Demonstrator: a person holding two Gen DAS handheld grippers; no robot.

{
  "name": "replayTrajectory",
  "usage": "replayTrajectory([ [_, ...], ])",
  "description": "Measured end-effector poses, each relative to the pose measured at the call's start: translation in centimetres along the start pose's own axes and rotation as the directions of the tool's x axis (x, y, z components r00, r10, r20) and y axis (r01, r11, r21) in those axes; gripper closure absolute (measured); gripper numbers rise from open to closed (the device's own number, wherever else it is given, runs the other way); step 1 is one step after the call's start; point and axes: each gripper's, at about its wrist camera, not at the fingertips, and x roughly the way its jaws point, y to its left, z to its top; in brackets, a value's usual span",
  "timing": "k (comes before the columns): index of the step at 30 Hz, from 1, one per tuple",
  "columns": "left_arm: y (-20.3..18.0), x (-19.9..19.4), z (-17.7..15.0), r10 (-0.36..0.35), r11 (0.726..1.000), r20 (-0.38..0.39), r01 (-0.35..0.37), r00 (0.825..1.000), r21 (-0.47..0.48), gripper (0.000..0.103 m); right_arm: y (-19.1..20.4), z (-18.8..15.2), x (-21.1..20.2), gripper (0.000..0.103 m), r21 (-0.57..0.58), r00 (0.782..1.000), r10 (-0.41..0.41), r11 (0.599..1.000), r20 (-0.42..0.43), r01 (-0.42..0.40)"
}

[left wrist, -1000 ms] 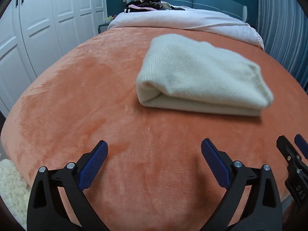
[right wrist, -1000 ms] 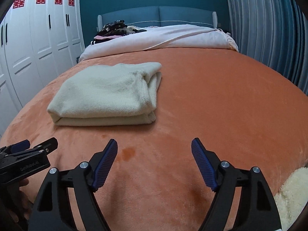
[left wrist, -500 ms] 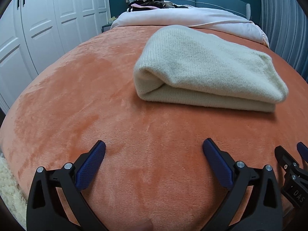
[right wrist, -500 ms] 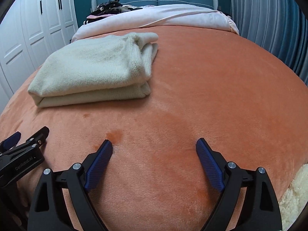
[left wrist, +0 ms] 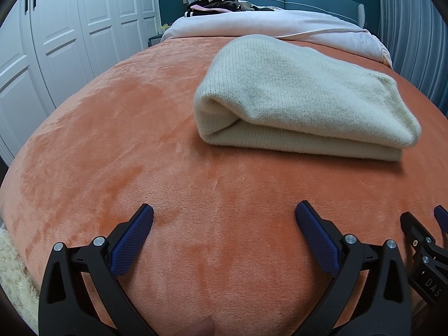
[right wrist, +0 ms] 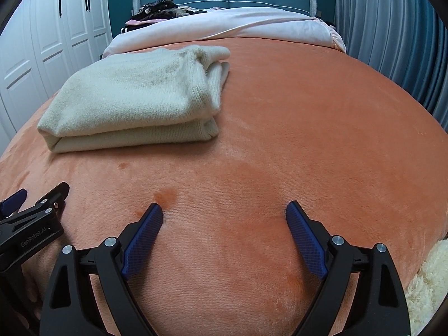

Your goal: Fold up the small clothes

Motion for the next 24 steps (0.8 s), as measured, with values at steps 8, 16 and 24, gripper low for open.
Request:
replayTrajectory([
  [8,-0.03,-0.03,-0.01,0.0,1.0,-0.001,0.0,1.0,0.0,0.005,-0.02,-0.01,0.03,0.016,0.0,1.0,0.0,1.0,0.0,0.0],
  [16,-0.14,-0.1,-0.19,0.008,1.0,-0.001,-0.008,1.0,0.004,0.005,-0.06,0.01,0.02,0.016,0.0,1.0,0.001,1.0,0.0,-0.001],
  [24,-0.09,-0.14,-0.2,0.02,1.0,-0.002,-0.02,1.0,0.012,0.005,0.45,-0.26,-0.22,0.016,0.003,1.0,-0.002,1.0,-0.002,0.002],
])
